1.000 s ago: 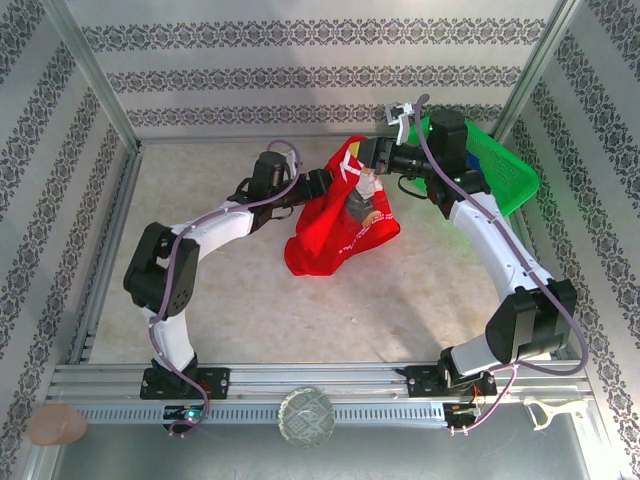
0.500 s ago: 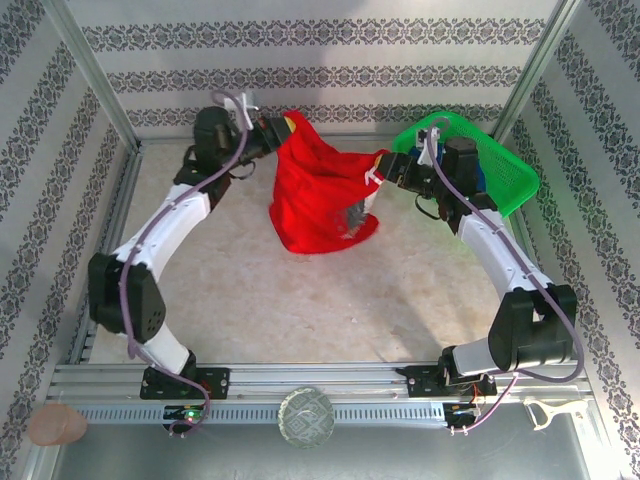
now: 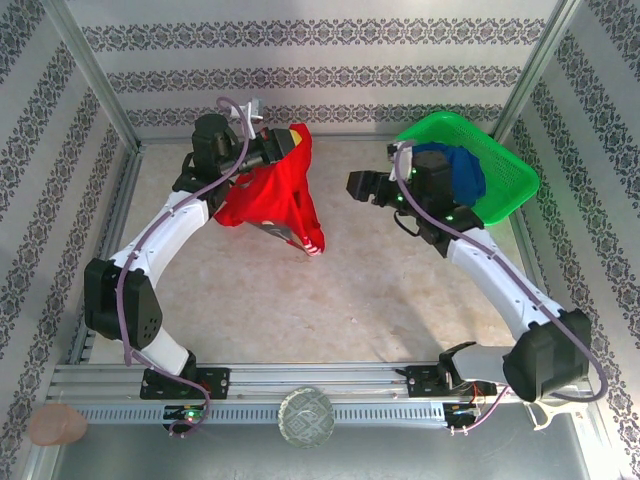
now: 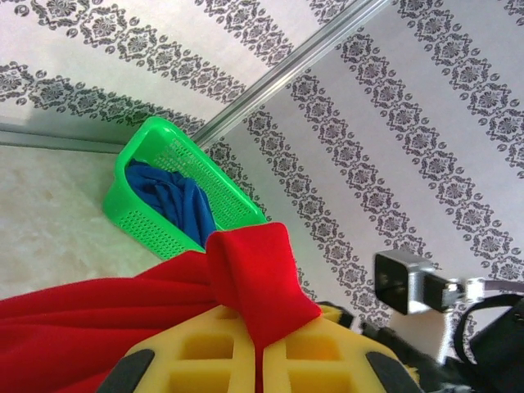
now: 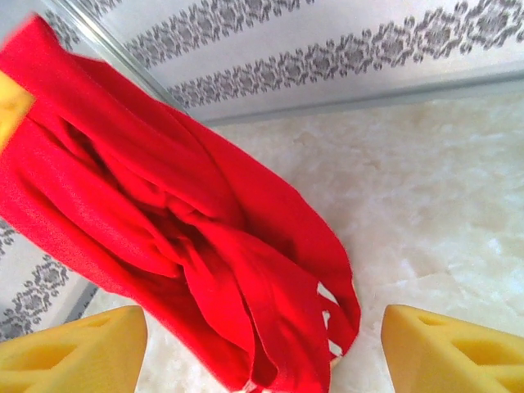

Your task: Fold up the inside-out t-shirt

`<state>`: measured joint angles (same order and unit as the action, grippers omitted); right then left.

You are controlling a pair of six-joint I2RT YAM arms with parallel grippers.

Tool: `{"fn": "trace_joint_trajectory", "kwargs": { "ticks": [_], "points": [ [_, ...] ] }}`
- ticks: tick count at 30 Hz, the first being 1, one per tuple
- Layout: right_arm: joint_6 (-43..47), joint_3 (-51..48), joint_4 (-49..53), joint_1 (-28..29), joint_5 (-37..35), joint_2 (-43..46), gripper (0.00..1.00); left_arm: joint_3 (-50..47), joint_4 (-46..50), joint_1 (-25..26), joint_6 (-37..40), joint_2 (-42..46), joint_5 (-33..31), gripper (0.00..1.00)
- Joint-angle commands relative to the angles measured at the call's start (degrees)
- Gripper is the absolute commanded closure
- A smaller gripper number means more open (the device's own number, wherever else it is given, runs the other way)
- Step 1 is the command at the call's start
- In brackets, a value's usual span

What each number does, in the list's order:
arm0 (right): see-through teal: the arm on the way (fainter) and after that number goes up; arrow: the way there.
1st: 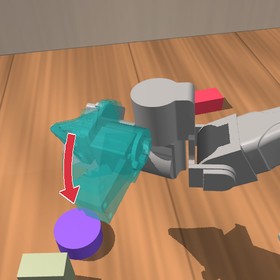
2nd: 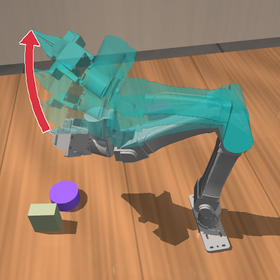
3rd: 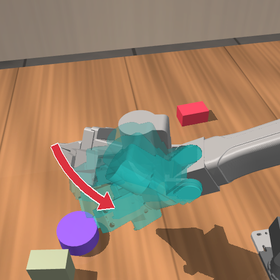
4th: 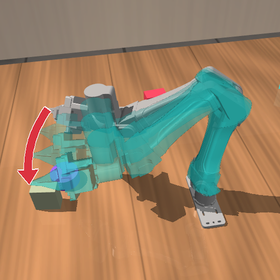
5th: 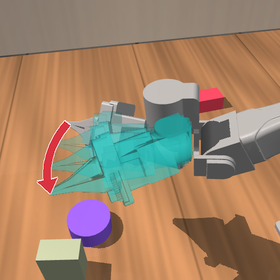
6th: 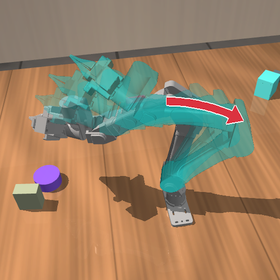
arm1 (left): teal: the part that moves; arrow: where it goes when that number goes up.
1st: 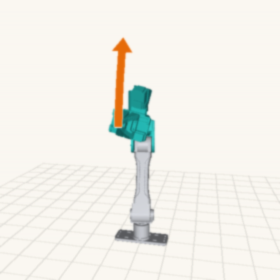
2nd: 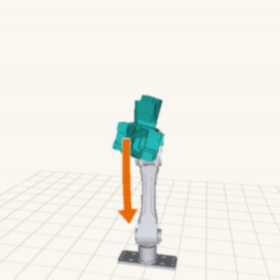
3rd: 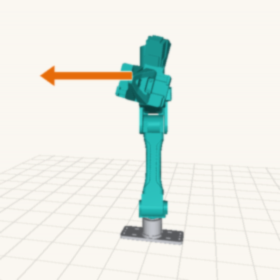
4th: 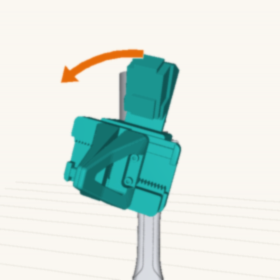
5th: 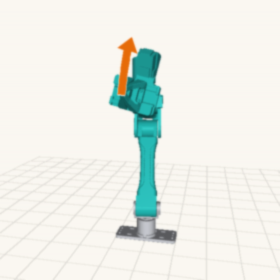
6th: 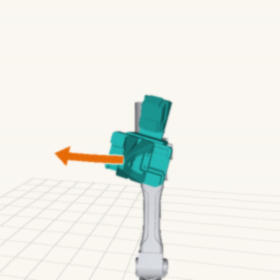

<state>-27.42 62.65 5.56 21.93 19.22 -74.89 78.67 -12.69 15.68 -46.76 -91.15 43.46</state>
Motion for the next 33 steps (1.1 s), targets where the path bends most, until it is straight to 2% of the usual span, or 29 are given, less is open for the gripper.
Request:
{"fn": "trace_joint_trajectory", "kwargs": {
  "ticks": [1, 6, 9, 12, 16, 24, 30, 33],
  "points": [
    [2.0, -0.9, 1.6, 3.3, -4.8, -3.3, 0.23, -0.4, -2.9, 0.2, 0.6, 2.1, 1.8, 1.0],
    [-0.6, -5.3, -2.1, 9.4, -7.4, -7.3, 0.22, -1.3, -3.0, 0.2, 0.6, 2.7, 1.6, 1.0],
    [-1.2, -6.4, -2.9, 11.1, -9.8, -10.2, 0.23, -1.6, -3.3, 0.1, 0.4, 2.8, 1.6, 1.0],
    [-1.4, -8.0, -3.5, 11.1, -12.3, -11.7, 0.25, -1.8, -3.2, 0.2, 0.3, 3.1, 1.7, 1.0],
    [-2.3, -9.5, -5.2, 8.9, -12.1, -11.6, 0.27, -2.0, -2.9, 0.2, 0.3, 3.6, 1.8, 1.0],
    [-3.0, -8.7, -8.0, 4.7, -6.4, -12.2, 0.28, -2.6, -3.0, 0.2, 0.1, 4.7, 2.3, 1.0],
    [-4.0, -10.9, -17.2, 3.9, 4.2, -10.1, 0.25, -2.7, -2.6, 0.2, 0.1, 5.2, 3.0, 1.0],
    [-3.7, -10.0, -17.5, 4.8, 4.4, -8.3, 0.24, -2.7, -2.7, 0.2, 0.1, 5.1, 3.3, 1.0]
  ]
}}
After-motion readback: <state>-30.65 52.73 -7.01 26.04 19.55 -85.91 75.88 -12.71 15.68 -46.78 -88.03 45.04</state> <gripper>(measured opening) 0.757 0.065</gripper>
